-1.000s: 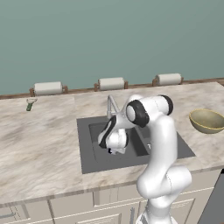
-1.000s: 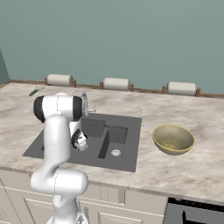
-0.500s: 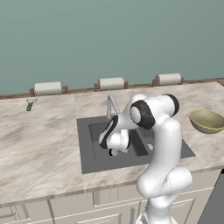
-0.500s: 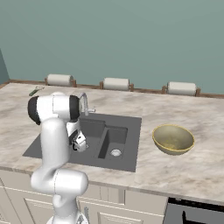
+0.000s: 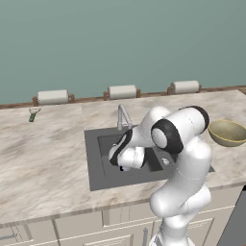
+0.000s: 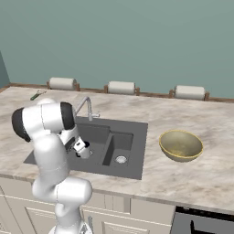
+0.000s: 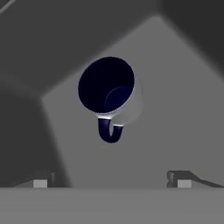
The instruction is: Pick the mug and place it in the sink. Pick the bowl and place it in the open cabinet and then close the cabinet.
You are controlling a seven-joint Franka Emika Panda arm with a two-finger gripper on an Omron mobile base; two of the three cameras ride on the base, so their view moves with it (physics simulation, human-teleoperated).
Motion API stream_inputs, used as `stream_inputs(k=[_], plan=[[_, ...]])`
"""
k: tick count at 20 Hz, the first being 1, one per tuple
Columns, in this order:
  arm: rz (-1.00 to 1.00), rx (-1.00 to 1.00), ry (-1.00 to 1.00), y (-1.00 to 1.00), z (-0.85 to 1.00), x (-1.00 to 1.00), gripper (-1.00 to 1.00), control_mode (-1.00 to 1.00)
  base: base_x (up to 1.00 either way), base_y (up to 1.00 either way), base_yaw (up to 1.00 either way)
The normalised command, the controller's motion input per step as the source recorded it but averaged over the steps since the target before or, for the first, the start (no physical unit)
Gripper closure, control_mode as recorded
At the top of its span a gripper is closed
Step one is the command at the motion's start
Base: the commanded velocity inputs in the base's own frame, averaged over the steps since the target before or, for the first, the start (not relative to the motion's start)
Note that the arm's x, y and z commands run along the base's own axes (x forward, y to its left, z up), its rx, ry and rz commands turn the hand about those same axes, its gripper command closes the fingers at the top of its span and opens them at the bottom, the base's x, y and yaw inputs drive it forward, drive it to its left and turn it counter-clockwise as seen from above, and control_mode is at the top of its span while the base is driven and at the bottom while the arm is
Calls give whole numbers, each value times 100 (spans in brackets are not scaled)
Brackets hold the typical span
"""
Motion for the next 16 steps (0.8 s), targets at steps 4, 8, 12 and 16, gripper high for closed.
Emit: stream_inputs(k=[4,8,12,16], plan=[[4,0,0,-11,68,-18,-100,-100,0,0,0],[5,0,0,-26,76,-19,-100,-100,0,0,0],[2,0,5,-14,78,-21,-100,-100,0,0,0],[0,0,16,-7,82,-8,-100,-100,0,0,0]])
